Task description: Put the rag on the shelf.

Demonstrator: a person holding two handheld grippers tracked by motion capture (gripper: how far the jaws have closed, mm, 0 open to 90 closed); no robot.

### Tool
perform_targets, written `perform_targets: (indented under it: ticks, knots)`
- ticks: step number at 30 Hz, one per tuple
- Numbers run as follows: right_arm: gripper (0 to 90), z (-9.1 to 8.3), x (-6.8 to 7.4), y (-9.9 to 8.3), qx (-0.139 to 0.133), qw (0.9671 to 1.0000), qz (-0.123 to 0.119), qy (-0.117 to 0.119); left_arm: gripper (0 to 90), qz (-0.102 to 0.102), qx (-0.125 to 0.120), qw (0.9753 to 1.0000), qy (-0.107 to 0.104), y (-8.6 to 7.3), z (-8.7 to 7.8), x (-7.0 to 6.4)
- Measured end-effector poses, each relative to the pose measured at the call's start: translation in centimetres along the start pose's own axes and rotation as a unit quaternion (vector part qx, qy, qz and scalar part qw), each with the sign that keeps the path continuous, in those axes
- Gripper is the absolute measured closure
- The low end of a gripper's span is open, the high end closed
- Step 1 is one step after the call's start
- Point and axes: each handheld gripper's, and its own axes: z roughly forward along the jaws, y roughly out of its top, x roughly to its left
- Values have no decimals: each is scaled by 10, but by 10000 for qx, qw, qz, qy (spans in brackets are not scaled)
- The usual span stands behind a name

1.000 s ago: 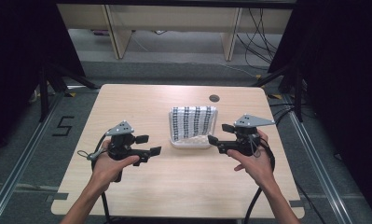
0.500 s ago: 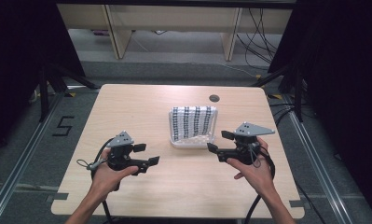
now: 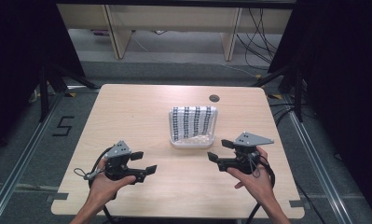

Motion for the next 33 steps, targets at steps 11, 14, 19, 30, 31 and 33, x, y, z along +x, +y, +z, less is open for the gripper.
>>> perform_targets:
  ticks: [11,14,19,30,31,33]
  knots:
    - [275,2,-1,-19,185,9997,131,24,215,22,73,10000,-62,-15,-1,-2]
    - [272,2,-2,-24,155,9998,80,71,216,43,36,10000,51,-21,-3,-2]
    - [242,0,3,-33,136,9998,90,65,216,-54,3,10000,45,-31,-5,0]
    - [160,-5,7,-58,225,9995,221,53,215,-1,114,9998,163,-48,-11,0]
    - [161,-4,7,-61,209,9994,222,145,214,0,76,9998,172,-50,-10,-1]
    - [161,-4,8,-64,244,9993,215,159,215,71,135,9997,177,-53,-10,-3]
